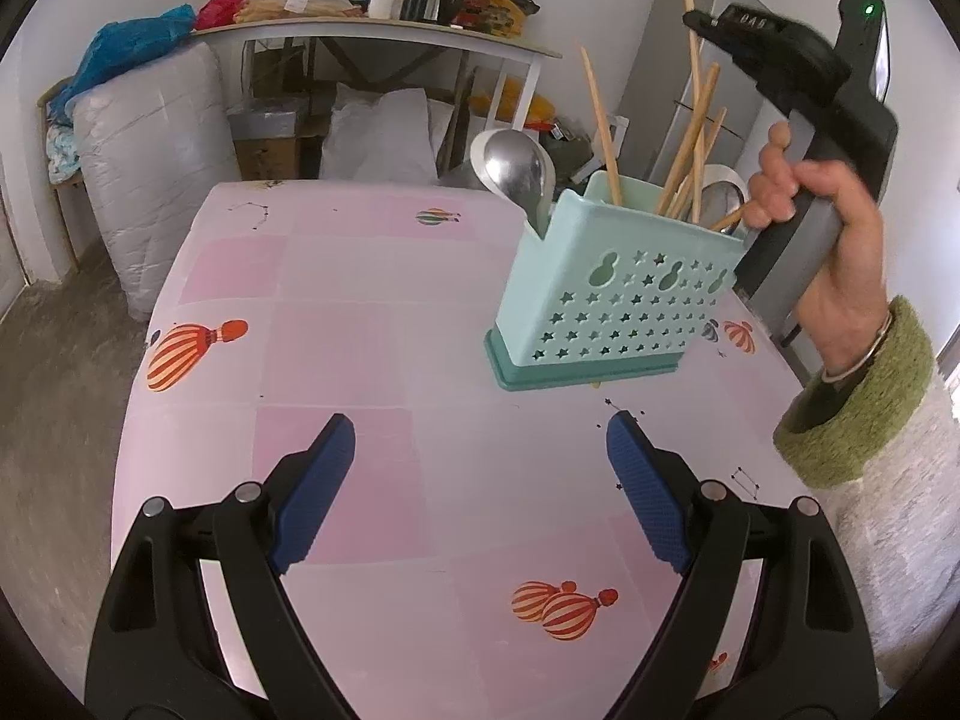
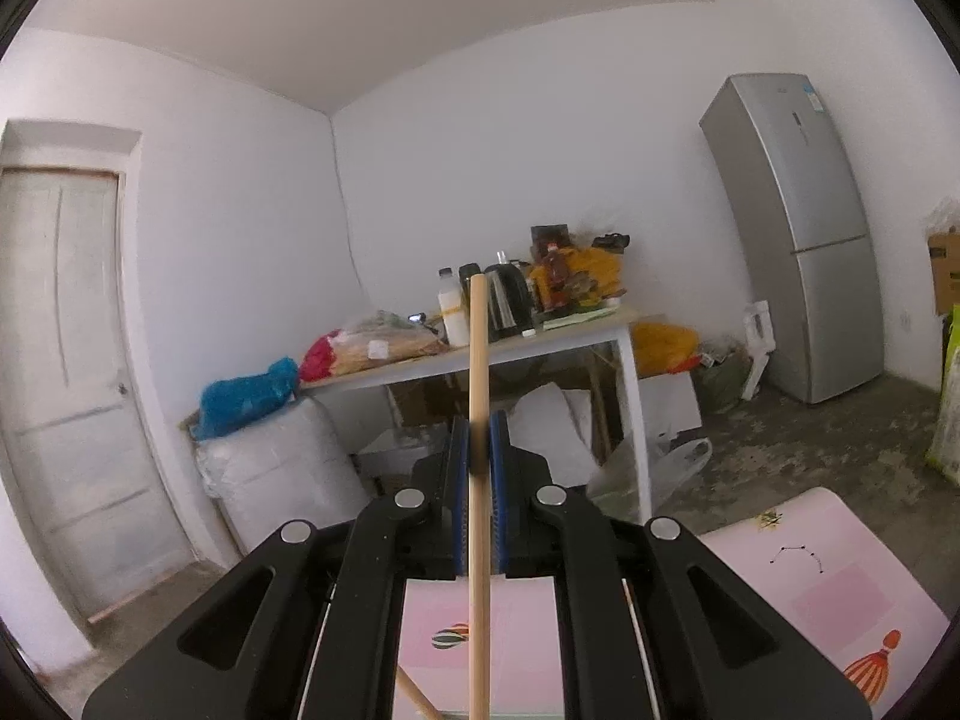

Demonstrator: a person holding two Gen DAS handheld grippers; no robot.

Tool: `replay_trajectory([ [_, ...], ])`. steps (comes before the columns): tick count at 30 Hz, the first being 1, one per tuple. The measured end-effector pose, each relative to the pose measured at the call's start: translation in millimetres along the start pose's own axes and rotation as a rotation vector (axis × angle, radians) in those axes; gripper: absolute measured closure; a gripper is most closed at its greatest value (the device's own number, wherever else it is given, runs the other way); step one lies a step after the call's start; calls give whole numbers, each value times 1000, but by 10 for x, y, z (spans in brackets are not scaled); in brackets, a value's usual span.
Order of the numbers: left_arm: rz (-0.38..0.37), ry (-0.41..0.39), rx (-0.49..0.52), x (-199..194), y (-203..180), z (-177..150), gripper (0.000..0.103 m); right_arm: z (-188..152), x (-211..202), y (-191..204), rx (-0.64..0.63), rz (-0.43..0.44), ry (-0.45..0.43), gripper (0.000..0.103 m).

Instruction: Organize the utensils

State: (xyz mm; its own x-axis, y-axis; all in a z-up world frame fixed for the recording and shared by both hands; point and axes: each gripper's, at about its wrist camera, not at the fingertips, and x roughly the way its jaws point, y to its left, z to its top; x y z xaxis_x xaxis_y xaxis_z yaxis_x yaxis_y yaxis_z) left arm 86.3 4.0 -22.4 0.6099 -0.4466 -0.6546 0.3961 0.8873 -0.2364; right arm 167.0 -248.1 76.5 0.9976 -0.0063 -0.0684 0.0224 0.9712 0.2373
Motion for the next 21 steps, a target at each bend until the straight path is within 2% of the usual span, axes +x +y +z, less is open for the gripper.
replay_trajectory([
  [9, -7, -7, -25, -19, 50, -30, 21, -88, -54, 43, -69, 5, 39, 96],
  [15, -21, -15, -25, -46, 30, -51, 21, -109, -236, -27, -70, 27, 108, 95],
  [16, -23, -12, -25, -42, 29, -58, 21, -123, -278, -28, -76, 35, 127, 92],
  [18, -28, -3, -30, -18, 23, -81, 21, -152, -404, -17, -100, 26, 155, 71],
  [19, -30, 1, -33, -9, 20, -87, 21, -159, -484, -13, -106, 27, 164, 58],
  [21, -34, 11, -37, 14, 3, -115, 21, -123, -692, -17, -100, 28, 157, 55],
])
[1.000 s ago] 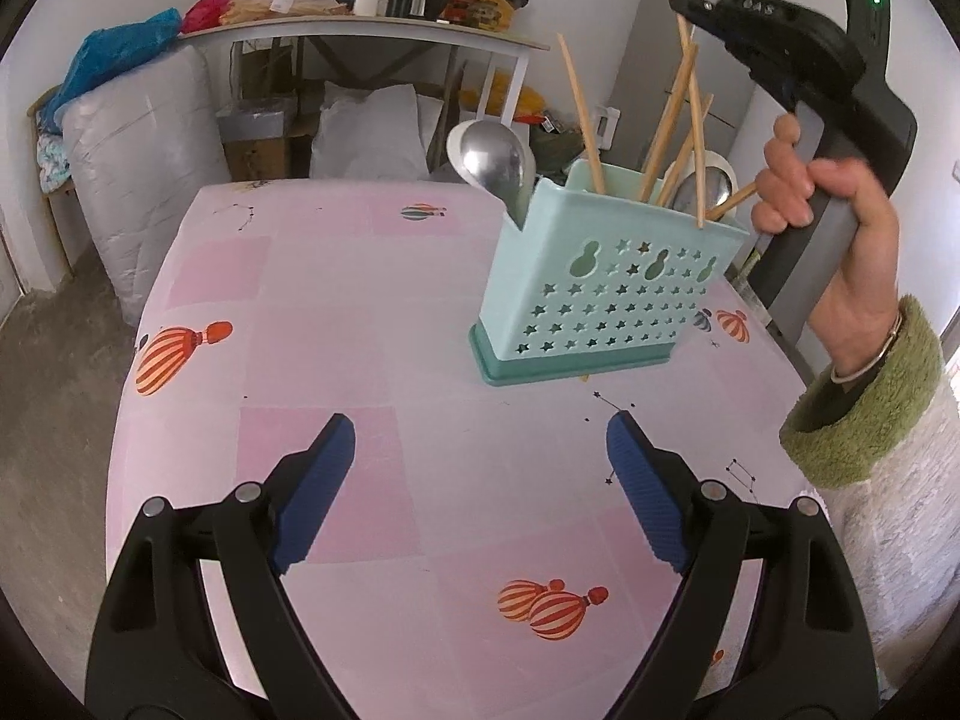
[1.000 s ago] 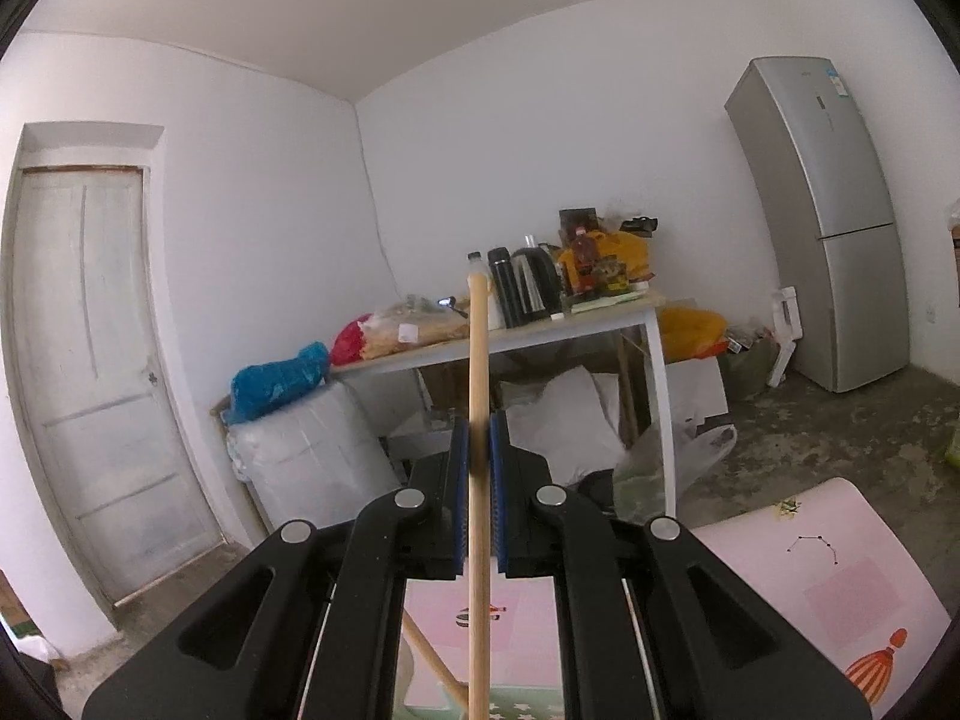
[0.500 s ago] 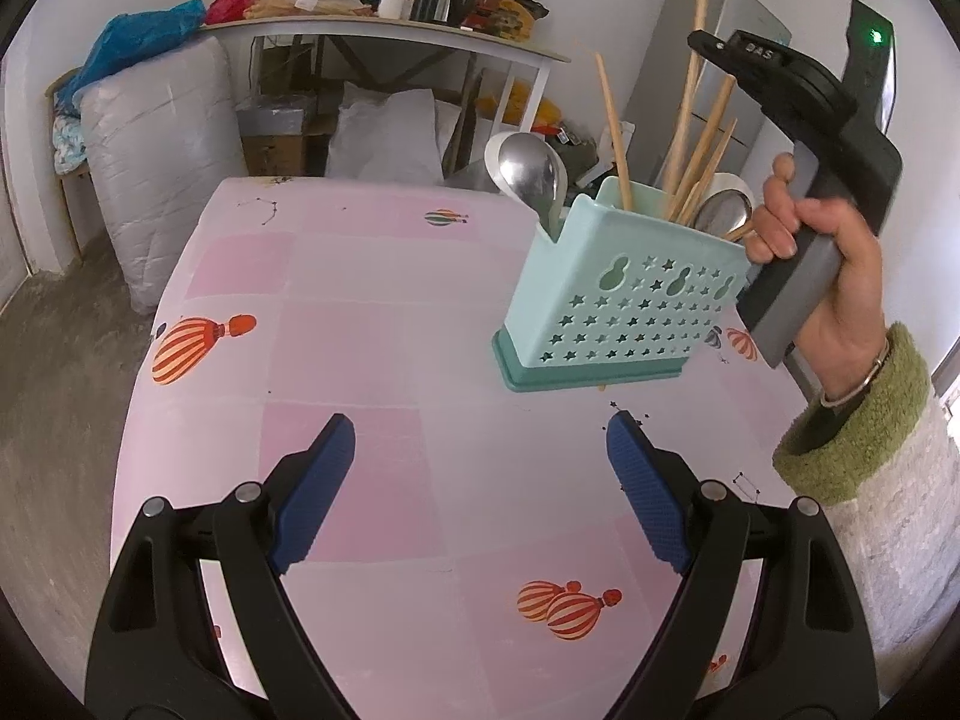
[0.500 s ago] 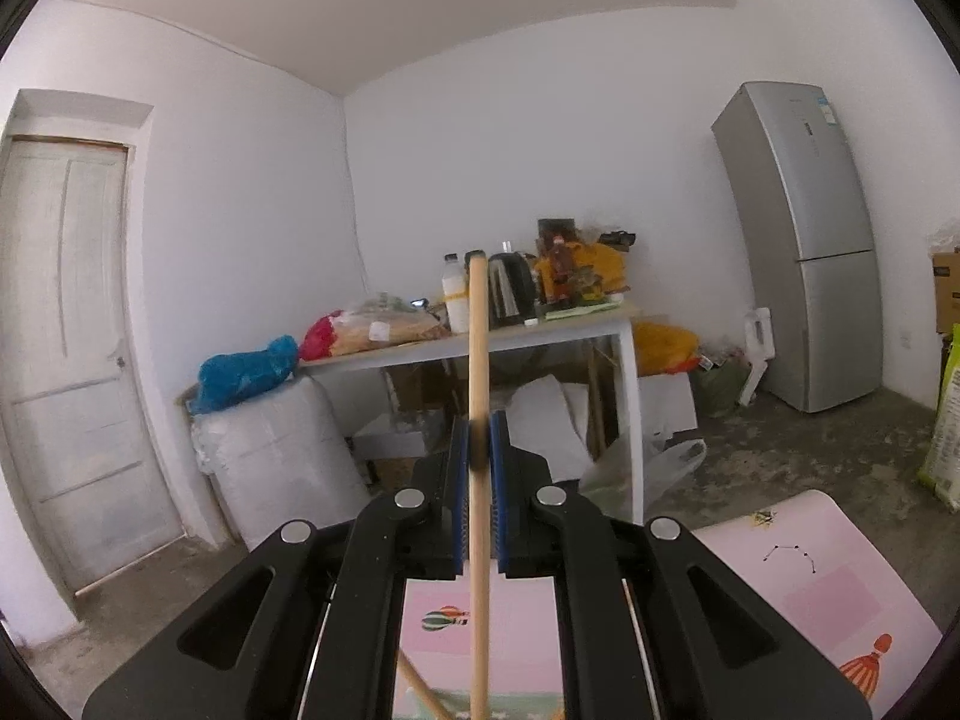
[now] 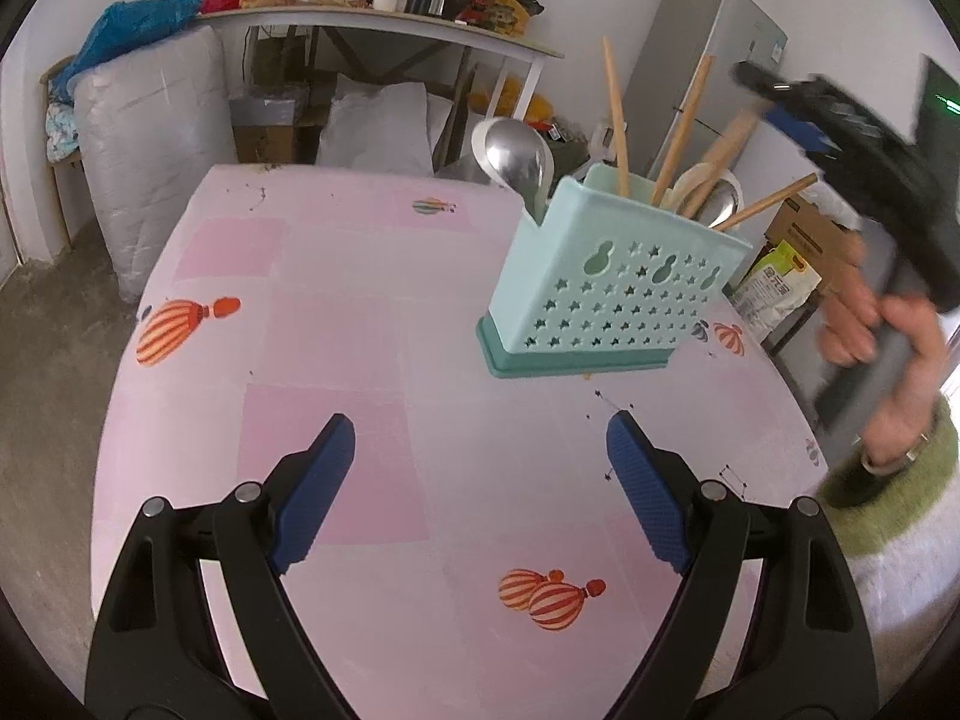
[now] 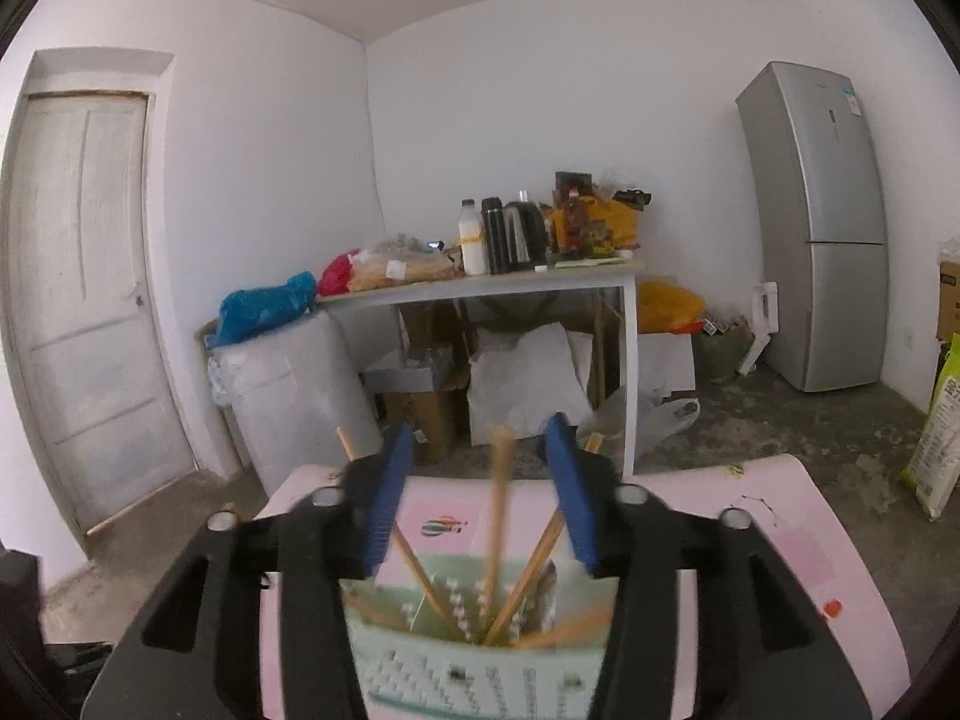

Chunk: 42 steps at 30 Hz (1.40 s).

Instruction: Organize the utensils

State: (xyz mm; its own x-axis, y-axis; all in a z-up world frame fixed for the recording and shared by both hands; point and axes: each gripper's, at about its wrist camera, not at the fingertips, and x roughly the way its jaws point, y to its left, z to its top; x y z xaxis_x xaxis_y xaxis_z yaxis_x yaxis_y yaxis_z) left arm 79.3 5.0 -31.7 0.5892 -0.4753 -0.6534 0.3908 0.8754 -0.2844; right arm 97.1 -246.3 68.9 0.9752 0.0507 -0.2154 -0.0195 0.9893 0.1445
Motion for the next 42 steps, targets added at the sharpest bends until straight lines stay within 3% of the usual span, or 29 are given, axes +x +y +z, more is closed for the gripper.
replay_trajectory([
  [5, 5, 24, 3, 40, -61, -108, 21, 45, -662, -9, 20, 0, -33, 48],
  [9, 20, 49, 25, 82, -126, -223, 21, -155, -1434, 81, 24, -17, -6, 46],
  [16, 11, 104, 81, 237, -245, -384, 20, -1148, -2749, 433, 31, -90, 339, 46],
  [19, 32, 134, 137, 341, -368, -436, 20, -1485, -3357, 442, 75, -184, 444, 46],
  [24, 58, 143, 210, 350, -624, -522, 20, -2170, -4523, 170, 262, -441, 602, 46],
  [28, 59, 187, 209, 332, -852, -630, 20, -3309, -5334, -384, 555, -663, 718, 46],
  [31, 53, 209, 227, 283, -1039, -706, 20, -4254, -5513, -713, 654, -737, 825, 46],
  [34, 73, 198, 291, 183, -1273, -784, 20, -5047, -5349, -979, 647, -771, 960, 47],
  [38, 110, 192, 351, 41, -1529, -851, 20, -5994, -4963, -1254, 492, -799, 1120, 48],
  [42, 138, 188, 379, -66, -1711, -865, 20, -6531, -4473, -1340, 303, -733, 1256, 50],
])
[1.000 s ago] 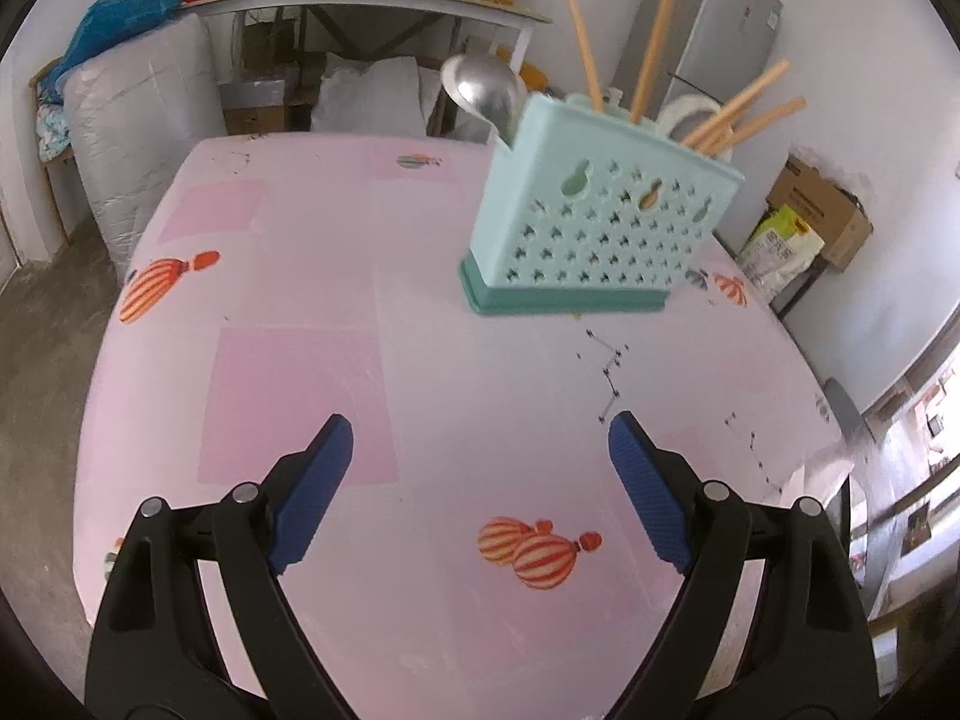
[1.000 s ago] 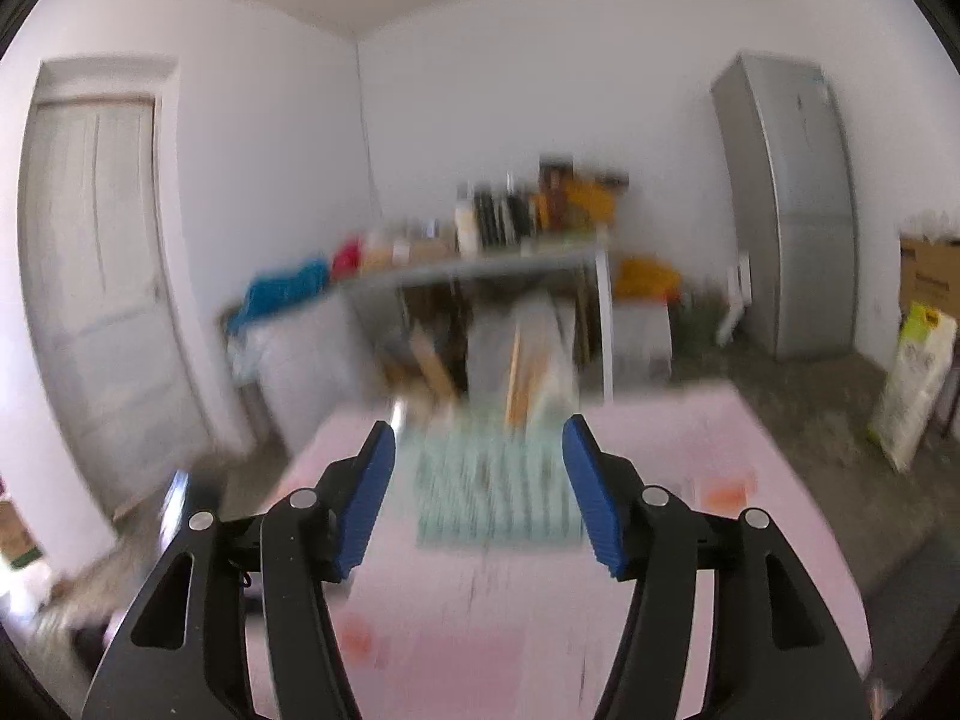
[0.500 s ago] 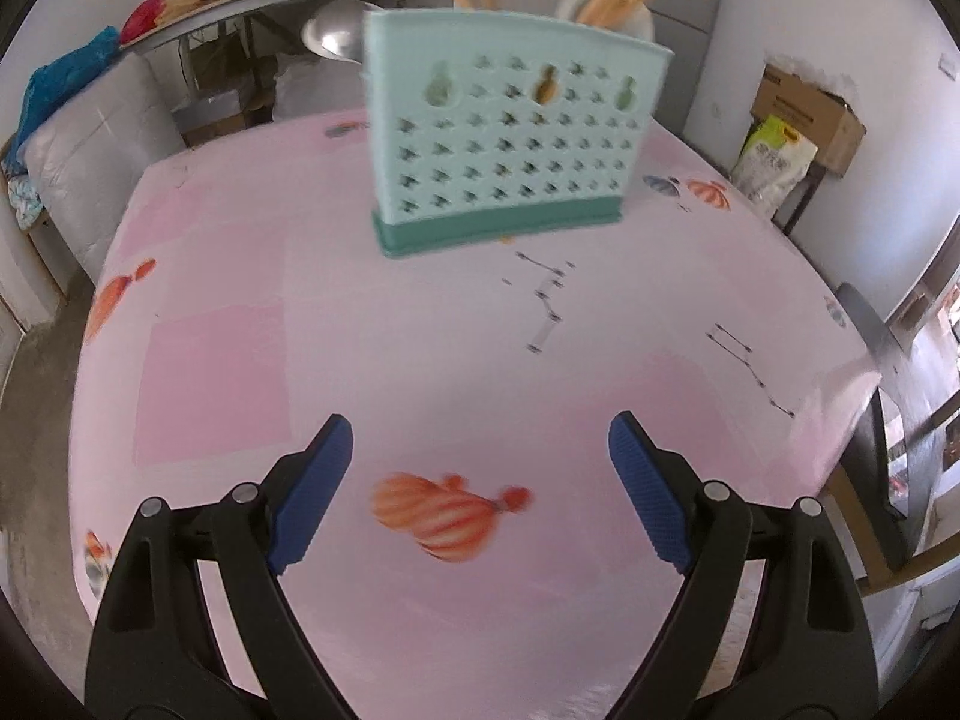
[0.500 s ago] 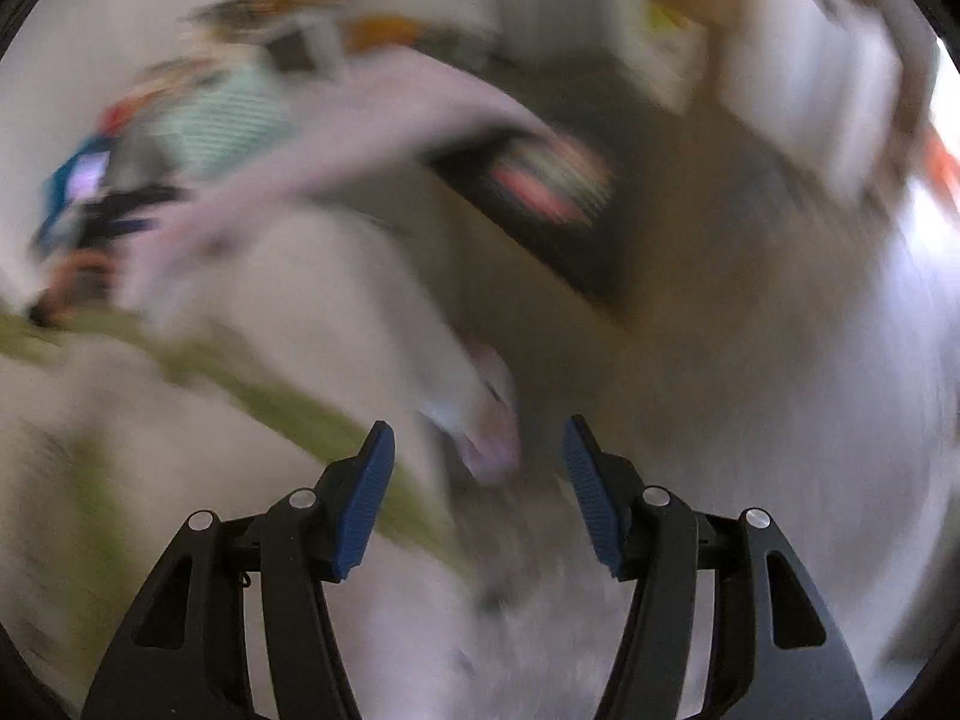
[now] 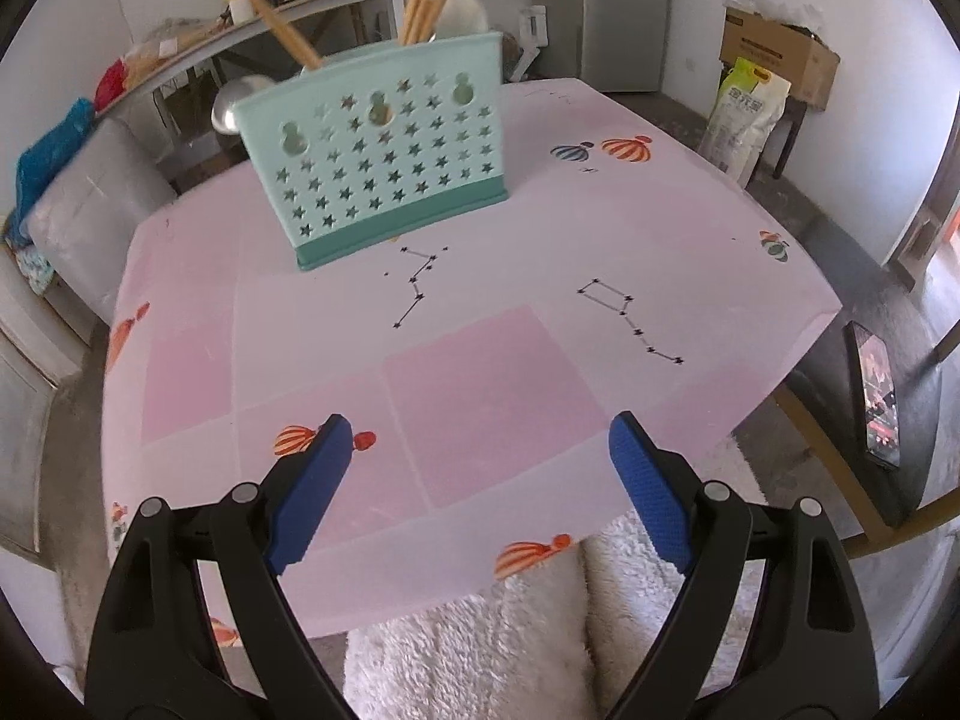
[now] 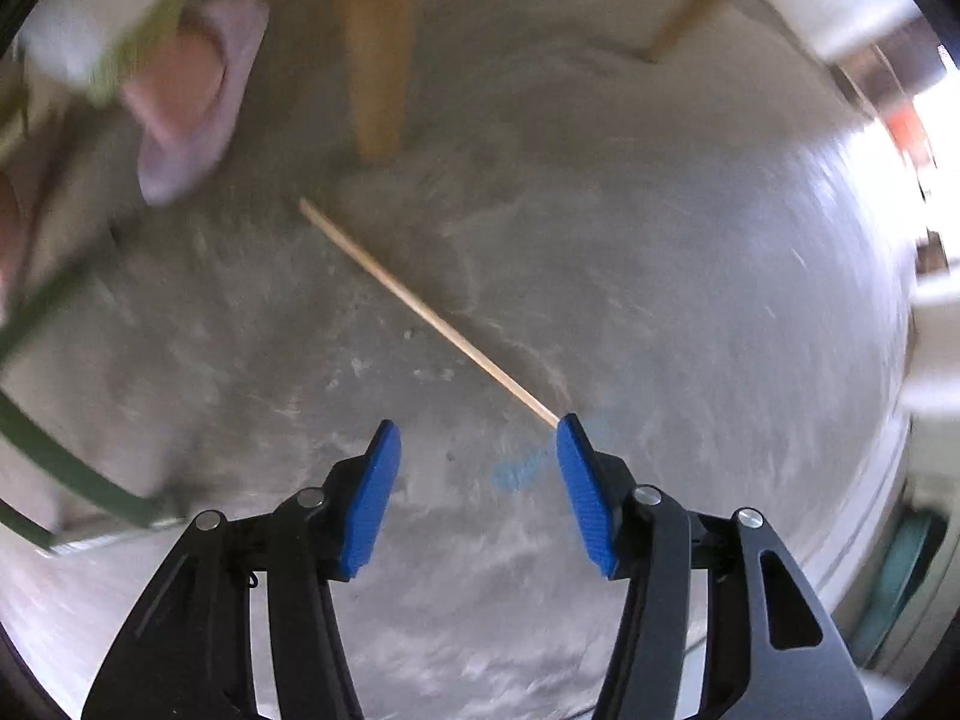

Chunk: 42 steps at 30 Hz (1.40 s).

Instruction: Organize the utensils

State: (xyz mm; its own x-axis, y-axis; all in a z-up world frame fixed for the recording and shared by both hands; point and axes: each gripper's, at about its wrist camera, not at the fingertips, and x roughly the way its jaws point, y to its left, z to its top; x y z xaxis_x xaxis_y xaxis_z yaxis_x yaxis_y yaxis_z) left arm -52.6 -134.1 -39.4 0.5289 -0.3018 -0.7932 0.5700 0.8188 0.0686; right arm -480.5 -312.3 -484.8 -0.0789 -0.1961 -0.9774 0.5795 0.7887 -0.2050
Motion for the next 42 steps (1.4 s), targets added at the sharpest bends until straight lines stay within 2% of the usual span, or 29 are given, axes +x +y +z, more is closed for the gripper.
replay_trajectory([
  [3, 26, -7, 32, -67, -108, 36, 20, 119, 266, 217, -137, -19, -3, 52],
  [6, 51, -14, 74, -132, -259, 67, 20, 243, 417, 300, -206, -18, -23, 52],
  [11, 69, -8, 122, -209, -425, 63, 20, 433, 581, 248, -244, 1, -20, 61],
  [16, 87, -10, 163, -269, -554, 32, 20, 644, 776, 204, -244, 105, 25, 69],
  [21, 84, -19, 156, -318, -590, 55, 20, 765, 858, 114, -244, 169, 44, 74],
  [23, 88, -24, 145, -326, -590, 64, 20, 783, 872, 96, -245, 178, 51, 91],
  [25, 87, -24, 137, -322, -585, 68, 20, 746, 873, 89, -238, 176, 66, 94],
  [30, 82, -18, 119, -287, -570, 56, 20, 526, 851, -27, -55, 215, 101, 96],
  [37, 53, -7, 96, -211, -511, 50, 20, 123, 863, -329, 337, 322, 190, 96],
  [42, 19, -1, 67, -143, -422, 40, 20, -307, 650, -579, 633, 420, 191, 97],
])
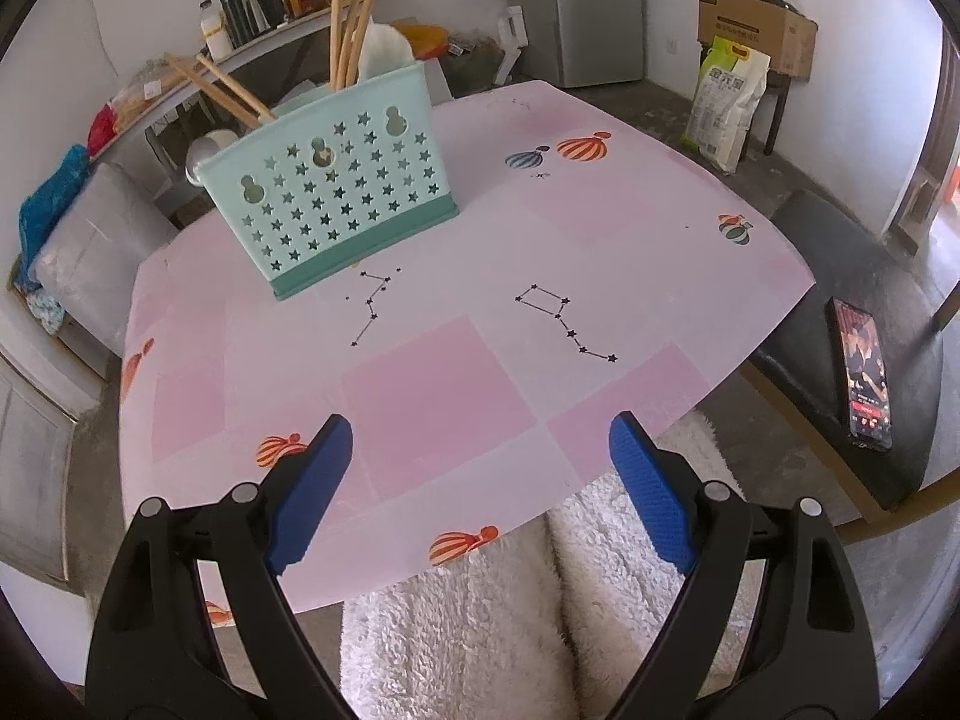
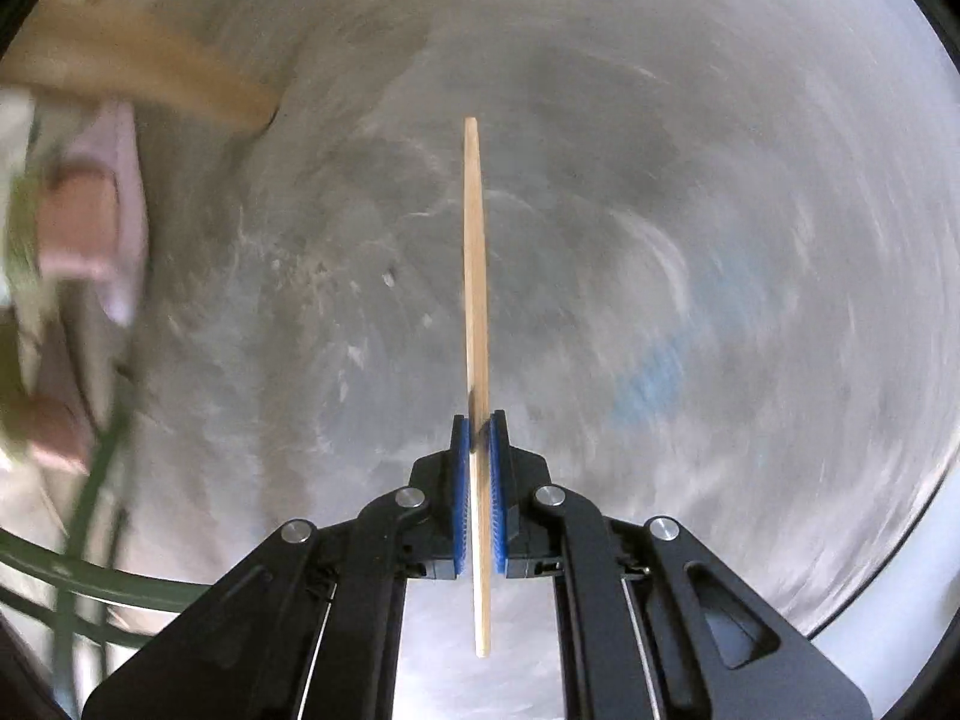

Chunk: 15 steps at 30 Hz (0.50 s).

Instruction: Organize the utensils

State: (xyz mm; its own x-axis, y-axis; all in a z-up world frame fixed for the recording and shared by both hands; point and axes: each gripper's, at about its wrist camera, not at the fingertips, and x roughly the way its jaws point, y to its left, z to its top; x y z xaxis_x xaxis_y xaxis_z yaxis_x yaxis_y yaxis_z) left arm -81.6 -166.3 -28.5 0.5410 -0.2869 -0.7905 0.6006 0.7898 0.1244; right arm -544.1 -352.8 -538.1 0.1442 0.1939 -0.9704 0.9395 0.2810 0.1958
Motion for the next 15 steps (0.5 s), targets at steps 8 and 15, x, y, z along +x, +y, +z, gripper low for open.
replay_trajectory([
  [8, -64, 3, -30, 181, 159, 21, 20, -583, -963, -692, 462, 223, -232, 97],
  [15, -100, 18, -63, 461, 354, 113, 20, -928, -2209, -1096, 623, 262, -609, 96],
])
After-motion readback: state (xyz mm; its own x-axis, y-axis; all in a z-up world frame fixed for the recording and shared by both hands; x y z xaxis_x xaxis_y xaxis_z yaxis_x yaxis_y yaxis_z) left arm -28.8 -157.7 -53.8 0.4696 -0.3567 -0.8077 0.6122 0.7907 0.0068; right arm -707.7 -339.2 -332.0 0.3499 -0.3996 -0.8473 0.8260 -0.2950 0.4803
